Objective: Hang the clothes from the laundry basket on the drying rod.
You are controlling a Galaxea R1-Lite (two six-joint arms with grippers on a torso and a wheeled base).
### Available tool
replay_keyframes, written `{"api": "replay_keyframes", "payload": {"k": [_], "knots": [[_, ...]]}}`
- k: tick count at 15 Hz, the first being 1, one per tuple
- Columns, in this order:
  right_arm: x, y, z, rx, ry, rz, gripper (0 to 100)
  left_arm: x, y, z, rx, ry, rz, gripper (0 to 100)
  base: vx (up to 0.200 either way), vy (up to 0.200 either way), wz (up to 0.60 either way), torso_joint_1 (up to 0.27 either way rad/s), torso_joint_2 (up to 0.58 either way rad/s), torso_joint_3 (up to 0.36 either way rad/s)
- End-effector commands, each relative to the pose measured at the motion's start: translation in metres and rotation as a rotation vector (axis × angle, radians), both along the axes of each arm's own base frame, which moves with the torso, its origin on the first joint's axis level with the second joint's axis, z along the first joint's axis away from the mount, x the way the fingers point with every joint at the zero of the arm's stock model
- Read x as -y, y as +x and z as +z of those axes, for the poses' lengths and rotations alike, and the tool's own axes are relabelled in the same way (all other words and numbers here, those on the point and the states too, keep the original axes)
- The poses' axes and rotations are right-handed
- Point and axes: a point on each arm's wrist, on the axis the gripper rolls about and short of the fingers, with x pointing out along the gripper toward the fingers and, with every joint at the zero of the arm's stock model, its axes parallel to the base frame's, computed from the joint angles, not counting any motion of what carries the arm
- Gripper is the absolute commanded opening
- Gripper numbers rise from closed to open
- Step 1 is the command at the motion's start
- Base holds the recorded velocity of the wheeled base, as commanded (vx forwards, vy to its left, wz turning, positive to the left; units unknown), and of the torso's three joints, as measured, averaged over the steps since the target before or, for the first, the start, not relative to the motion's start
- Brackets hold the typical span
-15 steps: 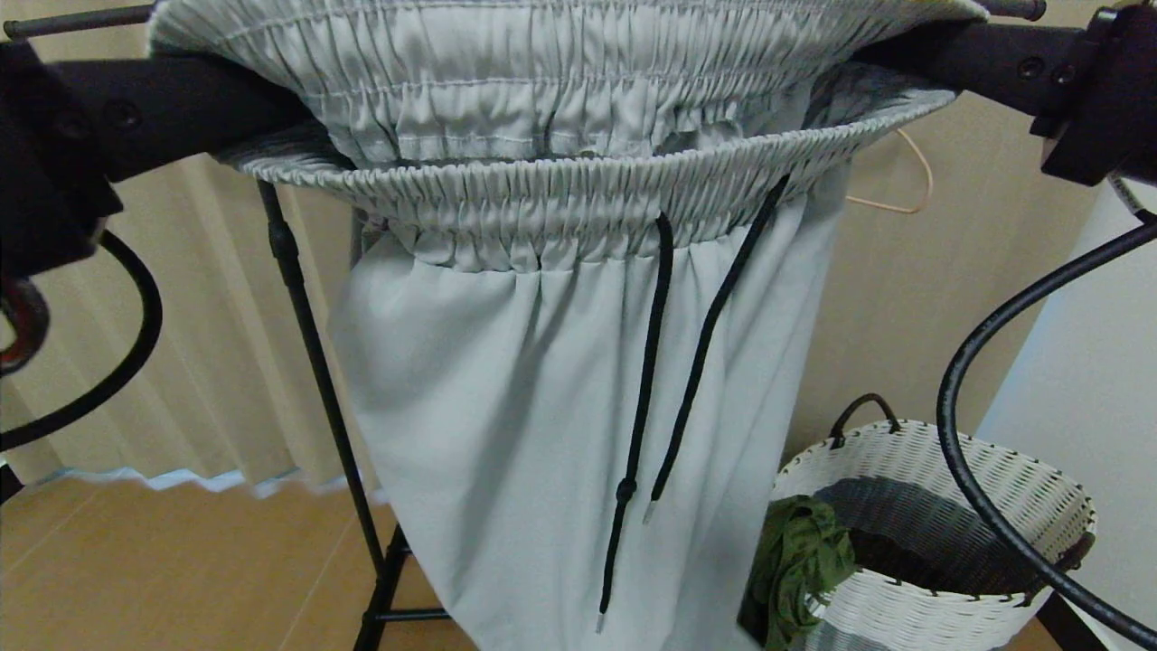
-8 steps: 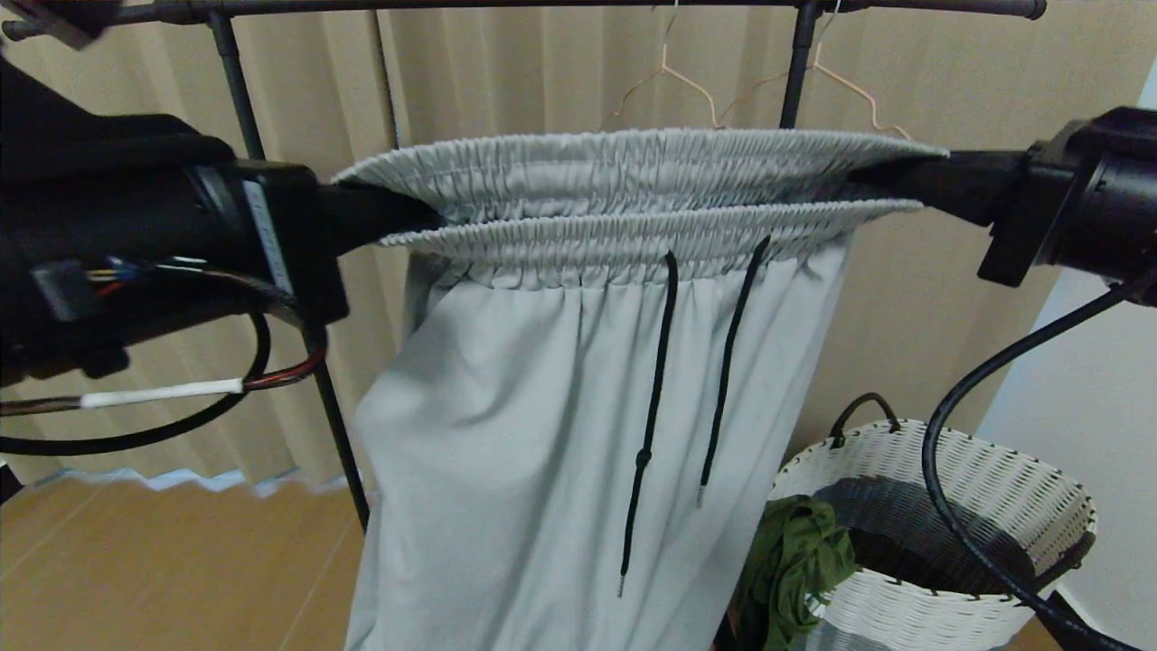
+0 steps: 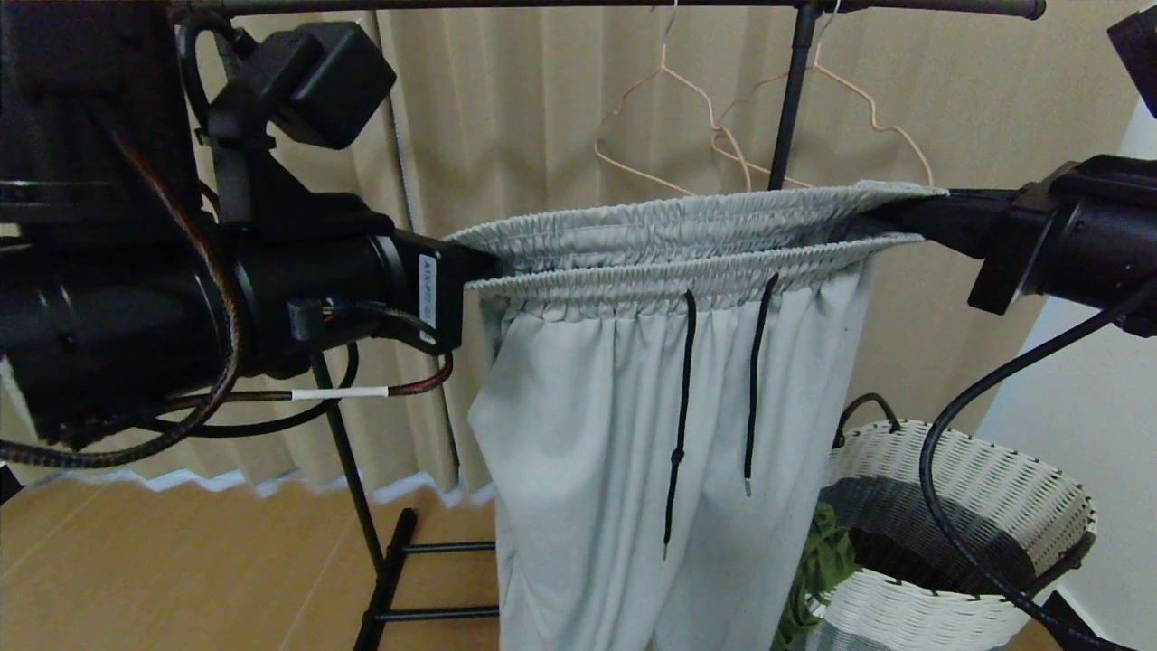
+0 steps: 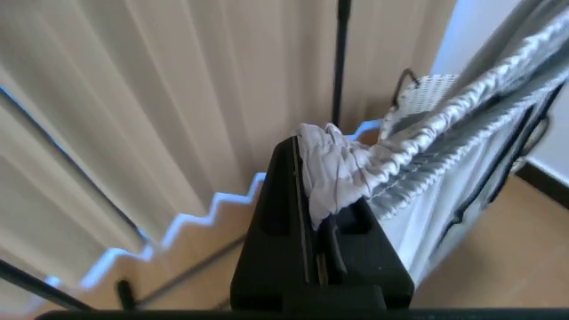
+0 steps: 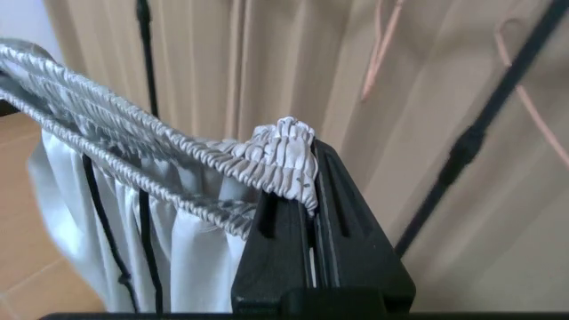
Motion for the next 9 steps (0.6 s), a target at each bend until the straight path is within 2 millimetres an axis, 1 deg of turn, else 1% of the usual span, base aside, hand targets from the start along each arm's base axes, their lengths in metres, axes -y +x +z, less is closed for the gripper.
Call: {"api": "replay_keyframes", "payload": {"k": [1,3,7,9], "knots": [[0.002,0.003,0.001,0.004,0.001,-0.013,0,0.004,0.011,0.005,0.011,-0.004,0.012,0,0.000,0.000,0.00,0.000,0.00,0.000],[0.001,0.008,0.003,0.016,0.006,-0.016,0,0.005,0.012,0.002,-0.002,0.006,0.011,0,0.000,0.000,0.00,0.000,0.00,0.000],[0.003,0.022,-0.001,0.038,0.014,-0.045,0,0.005,0.010,0.002,-0.004,0.009,0.006,0,0.000,0.000,0.00,0.000,0.00,0.000],[0.007,0.021,0.000,0.038,0.012,-0.057,0,0.006,0.010,0.002,-0.002,0.007,0.006,0,0.000,0.000,0.00,0.000,0.00,0.000]]}}
